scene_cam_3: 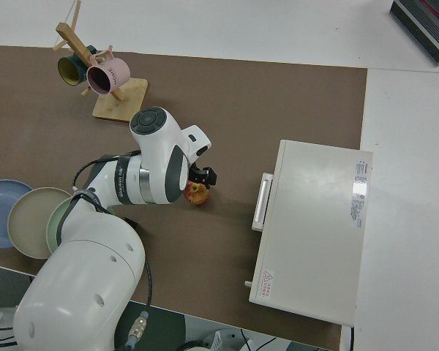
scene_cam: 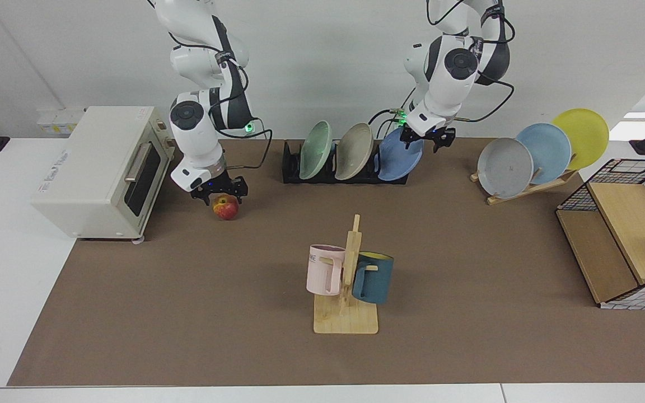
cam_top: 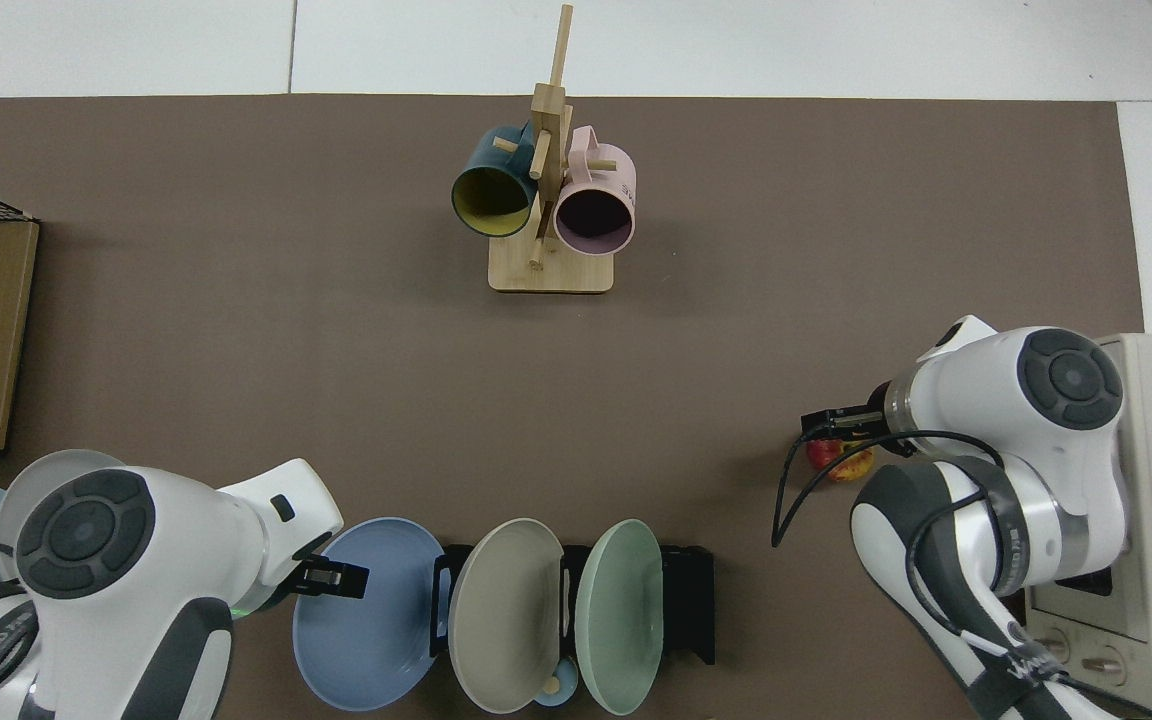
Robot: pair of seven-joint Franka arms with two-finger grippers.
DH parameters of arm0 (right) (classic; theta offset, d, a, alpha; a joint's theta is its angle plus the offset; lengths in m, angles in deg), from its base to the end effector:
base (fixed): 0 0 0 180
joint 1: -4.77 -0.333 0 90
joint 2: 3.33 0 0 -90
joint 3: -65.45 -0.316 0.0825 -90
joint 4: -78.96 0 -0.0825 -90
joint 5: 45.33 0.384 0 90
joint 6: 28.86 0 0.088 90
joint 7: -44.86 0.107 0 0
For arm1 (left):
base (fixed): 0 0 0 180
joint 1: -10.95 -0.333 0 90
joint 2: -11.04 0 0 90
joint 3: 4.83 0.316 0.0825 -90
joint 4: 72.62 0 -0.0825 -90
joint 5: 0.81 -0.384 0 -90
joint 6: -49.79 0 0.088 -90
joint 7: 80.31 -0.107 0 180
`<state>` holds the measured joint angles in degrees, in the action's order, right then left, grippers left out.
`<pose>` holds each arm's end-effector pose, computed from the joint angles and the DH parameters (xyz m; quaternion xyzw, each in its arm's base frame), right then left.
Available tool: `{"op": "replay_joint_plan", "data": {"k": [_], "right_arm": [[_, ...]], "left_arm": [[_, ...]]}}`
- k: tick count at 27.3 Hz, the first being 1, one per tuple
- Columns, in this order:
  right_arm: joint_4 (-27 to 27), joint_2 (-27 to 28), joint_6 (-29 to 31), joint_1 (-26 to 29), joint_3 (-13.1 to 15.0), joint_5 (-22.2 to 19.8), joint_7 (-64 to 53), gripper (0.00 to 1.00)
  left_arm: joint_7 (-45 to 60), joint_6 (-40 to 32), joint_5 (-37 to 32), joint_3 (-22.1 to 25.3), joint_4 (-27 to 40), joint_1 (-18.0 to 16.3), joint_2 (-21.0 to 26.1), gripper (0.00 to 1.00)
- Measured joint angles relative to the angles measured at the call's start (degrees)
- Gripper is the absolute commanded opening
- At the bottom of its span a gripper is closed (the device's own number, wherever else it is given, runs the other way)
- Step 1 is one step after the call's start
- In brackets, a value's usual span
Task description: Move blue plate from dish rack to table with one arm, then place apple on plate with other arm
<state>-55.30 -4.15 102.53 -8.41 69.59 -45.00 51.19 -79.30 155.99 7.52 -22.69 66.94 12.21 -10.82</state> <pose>0.4914 0.0783 0.3359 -0.9996 -0.0217 0.0181 0.0002 0.3779 -0.1448 0.4212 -0.9879 0.1125 0.1067 0.0073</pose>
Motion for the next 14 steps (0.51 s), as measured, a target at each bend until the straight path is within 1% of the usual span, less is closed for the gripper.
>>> {"op": "replay_joint_plan", "data": {"k": [1,2,5,13,14], "right_arm": [[-0.40,0.05,0.37,0.00,0.01,-0.05,0.03,1.00],[-0.73,0.12,0.58,0.00,0.01,-0.07,0.05,1.00],[-1.37,0.53,1.12,0.00,0.02,-0.15,0.13,1.00],[-1.82,3.35,3.91,0.00,0.07,-0.24,0.58,1.00],[-1.82,3.75,4.20,0.00,0.07,-0.26,0.74,1.00]], "left_arm": [[0.00,-0.01,0.00,-0.18,0.11,0.00,-0.02,0.37],[0.01,-0.03,0.00,-0.37,0.22,0.00,-0.04,0.31],[0.01,-0.15,0.02,-0.95,0.39,0.00,-0.07,0.19],[0.01,-1.68,-0.04,-2.31,0.42,0.00,-0.34,0.16],[0.01,-2.01,-0.13,-2.49,0.42,0.00,-0.43,0.14]]}}
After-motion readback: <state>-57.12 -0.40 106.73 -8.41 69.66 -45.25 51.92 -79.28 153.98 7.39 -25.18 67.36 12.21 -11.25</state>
